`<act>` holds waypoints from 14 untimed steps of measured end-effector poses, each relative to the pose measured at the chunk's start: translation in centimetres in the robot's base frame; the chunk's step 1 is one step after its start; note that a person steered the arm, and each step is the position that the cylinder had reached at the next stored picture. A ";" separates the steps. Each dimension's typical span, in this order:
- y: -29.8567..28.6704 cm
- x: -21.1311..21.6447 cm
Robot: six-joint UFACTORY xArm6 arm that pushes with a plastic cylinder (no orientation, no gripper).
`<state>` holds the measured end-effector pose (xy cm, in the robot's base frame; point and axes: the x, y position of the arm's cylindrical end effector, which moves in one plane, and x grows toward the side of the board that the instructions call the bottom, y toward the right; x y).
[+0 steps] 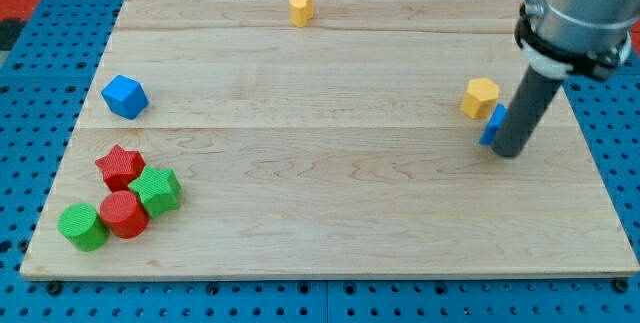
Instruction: Push the yellow heart left to the yellow hexagon
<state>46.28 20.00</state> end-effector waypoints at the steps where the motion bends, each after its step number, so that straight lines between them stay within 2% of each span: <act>1: 0.0 -0.1; 2: 0.9 2.1; 3: 8.5 -0.2; 4: 12.1 -6.7; 6: -0.1 -22.4; 7: -8.7 -23.0; 9: -18.7 -25.5; 10: -22.4 -23.1; 11: -23.0 -18.7; 12: -22.0 -23.9; 13: -22.6 -26.7; 14: -27.0 -25.0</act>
<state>21.33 -6.95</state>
